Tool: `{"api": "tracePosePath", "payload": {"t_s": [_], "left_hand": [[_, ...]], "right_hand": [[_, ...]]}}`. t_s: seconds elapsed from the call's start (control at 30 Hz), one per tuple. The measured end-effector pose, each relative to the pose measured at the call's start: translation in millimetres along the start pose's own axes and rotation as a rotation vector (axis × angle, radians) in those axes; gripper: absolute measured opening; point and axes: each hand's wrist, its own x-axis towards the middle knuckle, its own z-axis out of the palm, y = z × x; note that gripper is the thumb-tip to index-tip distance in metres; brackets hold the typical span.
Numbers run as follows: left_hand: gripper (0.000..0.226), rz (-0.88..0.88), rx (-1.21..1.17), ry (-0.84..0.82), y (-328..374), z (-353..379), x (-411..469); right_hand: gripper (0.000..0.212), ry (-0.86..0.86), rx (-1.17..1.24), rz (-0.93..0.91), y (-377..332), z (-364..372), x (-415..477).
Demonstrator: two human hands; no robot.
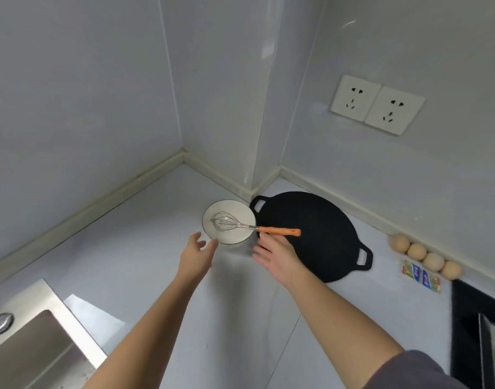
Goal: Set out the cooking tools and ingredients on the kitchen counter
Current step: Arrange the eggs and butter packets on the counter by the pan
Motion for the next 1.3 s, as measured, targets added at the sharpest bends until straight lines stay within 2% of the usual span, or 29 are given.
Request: {"api": "tracePosePath", "payload": {"t_s": [0.1, 0.2, 0.27, 0.43, 0.57, 0.73, 0.9, 1.0, 1.13, 1.3], "left_hand": [[0.059, -0.121, -0.209, -0.088, 9, -2, 15], [0.049, -0.197, -0.333, -0.178, 15, -1, 27], [0.048, -0.198, -0.349, -0.188, 15, 0, 37], [0.054, -0.165, -0.329, -0.167, 18, 2, 38], [0.052, -0.129, -0.297, -0.199, 24, 12, 22], [0.05, -0.07, -0.26, -0.313, 39, 52, -15], [0.048, -0.046, -0.233, -0.451, 47, 116, -57], [0.047, -0.045, -0.231, -0.526, 51, 159, -83], [0.045, -0.07, -0.234, -0.633, 49, 213, -122], [0.051, -0.144, -0.198, -0.692, 35, 264, -156]], "right_hand": [[0.05, 0.012, 0.04, 0.04, -4, 9, 15], [0.035, 0.043, 0.059, 0.042, -4, 17, 26], [0.025, 0.066, 0.057, 0.031, -2, 21, 33], [0.027, 0.102, 0.065, -0.011, -3, 15, 31], [0.019, 0.111, 0.06, -0.059, -6, -6, 11], [0.013, 0.192, 0.111, -0.129, -12, -55, -32], [0.026, 0.313, 0.137, -0.173, -25, -121, -76], [0.027, 0.37, 0.14, -0.217, -34, -165, -106], [0.019, 0.438, 0.139, -0.246, -35, -223, -145], [0.024, 0.517, 0.197, -0.235, -26, -278, -180]]}}
